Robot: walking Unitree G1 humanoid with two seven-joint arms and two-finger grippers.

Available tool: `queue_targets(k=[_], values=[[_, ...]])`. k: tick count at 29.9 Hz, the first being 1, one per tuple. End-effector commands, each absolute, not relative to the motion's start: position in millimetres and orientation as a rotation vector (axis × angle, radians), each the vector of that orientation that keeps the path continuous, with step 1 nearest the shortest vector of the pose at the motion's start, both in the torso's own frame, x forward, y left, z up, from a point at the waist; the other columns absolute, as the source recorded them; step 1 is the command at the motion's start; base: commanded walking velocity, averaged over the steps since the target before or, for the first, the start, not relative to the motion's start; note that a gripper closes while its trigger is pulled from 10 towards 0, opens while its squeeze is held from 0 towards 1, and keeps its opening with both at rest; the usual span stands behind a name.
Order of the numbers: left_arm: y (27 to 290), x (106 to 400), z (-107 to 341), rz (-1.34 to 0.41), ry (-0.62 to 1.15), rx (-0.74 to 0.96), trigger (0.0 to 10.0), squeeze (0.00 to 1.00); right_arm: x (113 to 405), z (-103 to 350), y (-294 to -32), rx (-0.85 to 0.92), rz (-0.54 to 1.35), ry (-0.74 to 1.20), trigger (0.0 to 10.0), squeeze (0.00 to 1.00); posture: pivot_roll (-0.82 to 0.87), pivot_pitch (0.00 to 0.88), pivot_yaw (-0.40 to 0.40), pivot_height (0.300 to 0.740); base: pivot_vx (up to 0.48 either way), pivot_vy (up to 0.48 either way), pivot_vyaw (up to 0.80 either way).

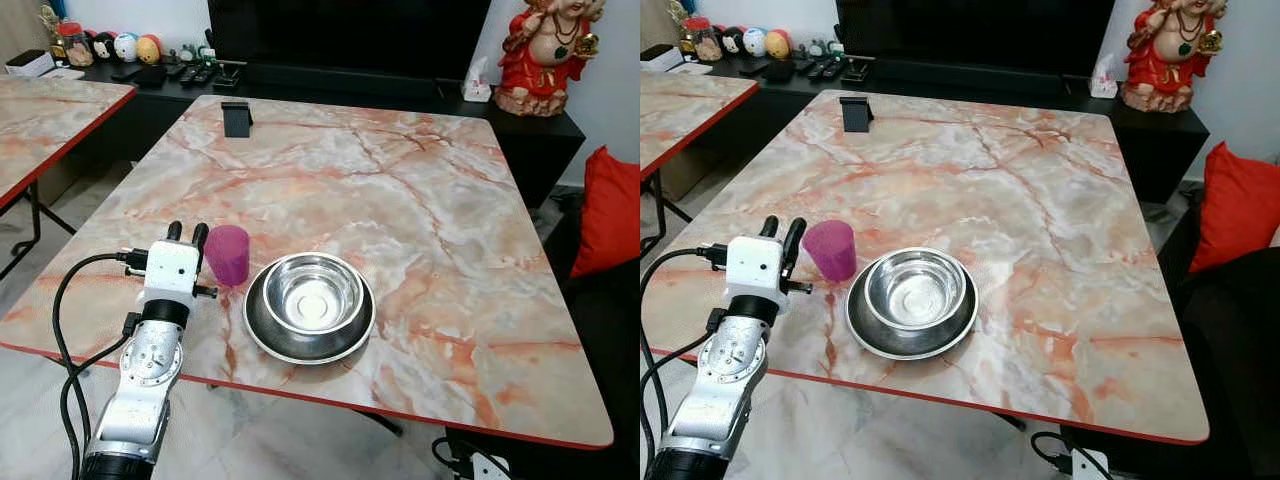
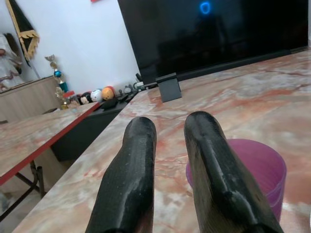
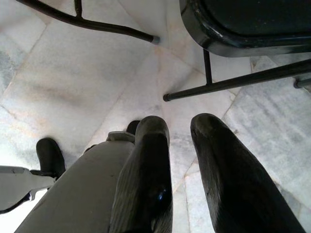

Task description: Setting the table

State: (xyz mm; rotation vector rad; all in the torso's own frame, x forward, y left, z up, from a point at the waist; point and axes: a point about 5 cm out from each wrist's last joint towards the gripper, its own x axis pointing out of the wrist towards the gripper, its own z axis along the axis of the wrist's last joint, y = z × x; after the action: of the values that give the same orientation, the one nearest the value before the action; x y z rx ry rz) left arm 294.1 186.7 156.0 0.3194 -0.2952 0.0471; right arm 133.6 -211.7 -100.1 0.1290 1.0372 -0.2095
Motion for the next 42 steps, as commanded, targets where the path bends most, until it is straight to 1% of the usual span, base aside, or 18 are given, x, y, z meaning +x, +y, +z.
queue_targets(k=[1, 5, 12, 39, 42], values=[[186, 299, 161, 0.041, -0.313, 0.309, 10.0, 0.00, 131, -101, -214, 0.138, -0.241, 1.032, 10.0, 0.00, 0.11, 0.000, -0.034, 0.727, 0.000, 0.000, 0.00], [184, 303, 164, 0.010, -0.323, 0.312, 10.0, 0.00, 131, -101, -211, 0.149, -0.241, 1.030, 10.0, 0.00, 0.09, 0.000, -0.008, 0.727, 0.000, 0.000, 0.00], [184, 307, 166, 0.005, -0.326, 0.312, 10.0, 0.00, 132, -101, -207, 0.168, -0.242, 1.026, 10.0, 0.00, 0.08, 0.000, 0.006, 0.727, 0.000, 0.000, 0.00], [179, 309, 164, 0.026, -0.322, 0.262, 10.0, 0.00, 132, -101, -208, 0.160, -0.232, 1.027, 10.0, 0.00, 0.12, 0.000, -0.023, 0.727, 0.000, 0.000, 0.00], [179, 309, 164, 0.029, -0.322, 0.260, 10.0, 0.00, 133, -101, -208, 0.160, -0.231, 1.025, 10.0, 0.00, 0.12, 0.000, -0.027, 0.727, 0.000, 0.299, 0.00]])
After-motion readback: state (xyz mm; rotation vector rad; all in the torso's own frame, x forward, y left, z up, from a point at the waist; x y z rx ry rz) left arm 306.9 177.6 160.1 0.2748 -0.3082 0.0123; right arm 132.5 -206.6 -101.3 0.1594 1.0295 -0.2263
